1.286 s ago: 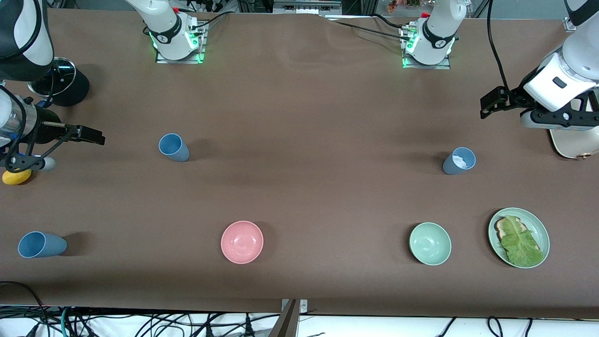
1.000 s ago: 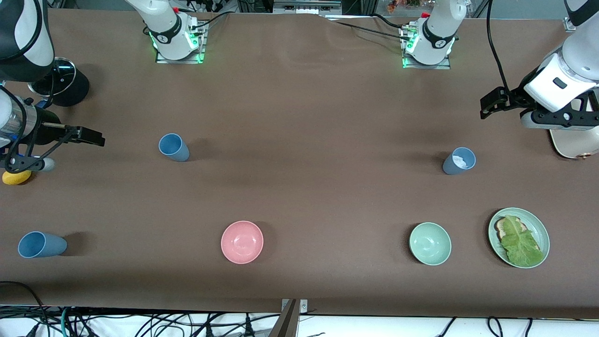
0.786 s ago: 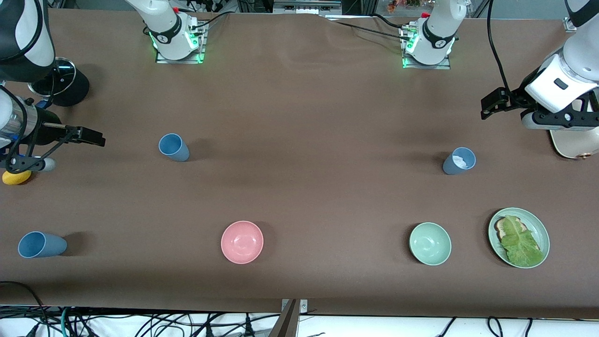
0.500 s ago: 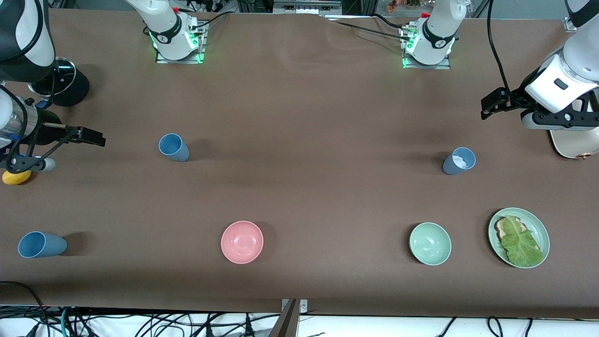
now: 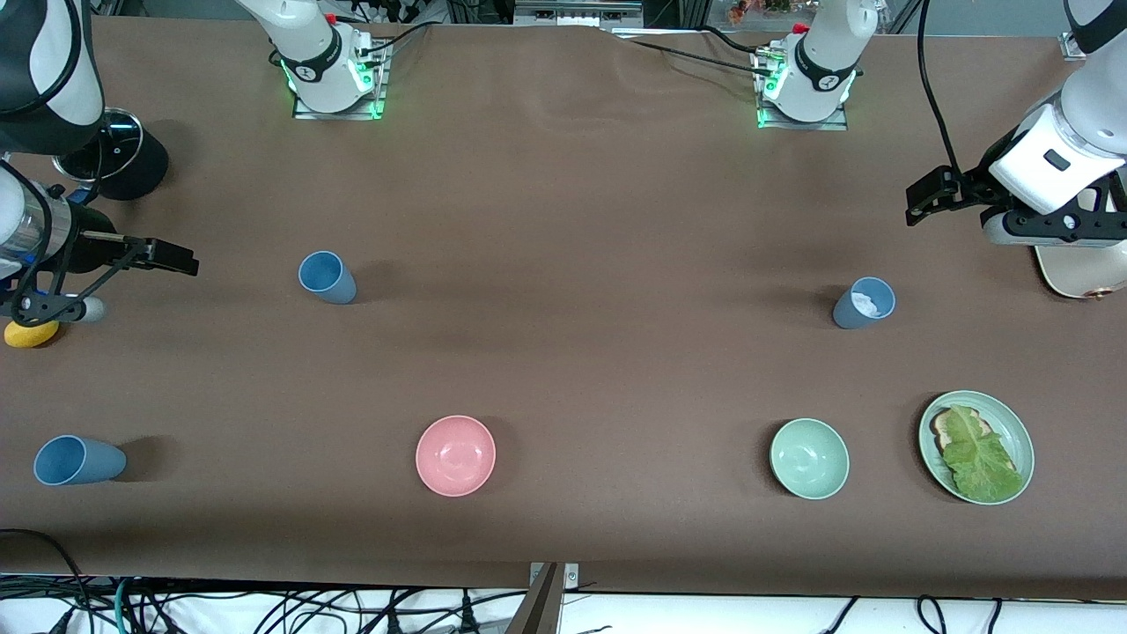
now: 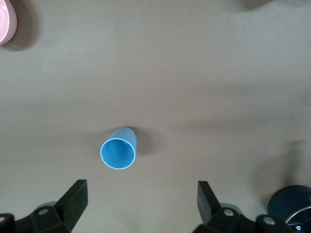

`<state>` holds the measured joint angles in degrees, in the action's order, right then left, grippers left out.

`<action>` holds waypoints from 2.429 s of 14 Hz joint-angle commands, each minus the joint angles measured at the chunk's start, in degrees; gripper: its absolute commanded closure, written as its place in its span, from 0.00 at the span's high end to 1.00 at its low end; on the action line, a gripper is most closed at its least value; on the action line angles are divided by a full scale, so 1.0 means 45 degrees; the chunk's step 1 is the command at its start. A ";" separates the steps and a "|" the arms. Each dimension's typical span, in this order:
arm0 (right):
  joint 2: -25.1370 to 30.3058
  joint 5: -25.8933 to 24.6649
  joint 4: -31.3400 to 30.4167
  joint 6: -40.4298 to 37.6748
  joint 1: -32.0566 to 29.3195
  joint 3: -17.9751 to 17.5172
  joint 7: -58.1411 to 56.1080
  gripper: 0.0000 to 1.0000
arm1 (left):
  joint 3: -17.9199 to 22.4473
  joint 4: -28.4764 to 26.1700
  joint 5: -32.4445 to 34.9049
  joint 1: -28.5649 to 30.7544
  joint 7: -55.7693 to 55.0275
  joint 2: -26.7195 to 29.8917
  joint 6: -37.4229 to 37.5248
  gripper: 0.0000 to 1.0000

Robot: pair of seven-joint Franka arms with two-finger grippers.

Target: Stack blue cups with both arms

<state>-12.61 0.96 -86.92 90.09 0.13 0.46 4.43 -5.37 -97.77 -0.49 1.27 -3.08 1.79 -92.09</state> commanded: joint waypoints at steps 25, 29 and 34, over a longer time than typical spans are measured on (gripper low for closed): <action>-0.0050 -0.0213 -0.0020 -0.0040 -0.0048 -0.0103 0.0090 1.00 | 0.0100 -0.0050 -0.0164 0.0225 0.0020 0.0070 0.0211 1.00; -0.0226 -0.0213 -0.0776 0.0211 -0.0048 -0.0103 -0.0067 1.00 | 0.0100 -0.0069 -0.0164 0.0245 0.0098 0.0051 0.0211 1.00; 0.0824 -0.0232 -0.5085 0.3972 0.0050 -0.0591 0.0031 1.00 | 0.0100 -0.0362 0.0399 0.1023 0.0878 -0.0863 0.0291 1.00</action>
<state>-13.77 0.95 -99.08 100.50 0.26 -1.33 4.33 -4.81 -99.06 -0.16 3.40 -1.67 0.23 -90.48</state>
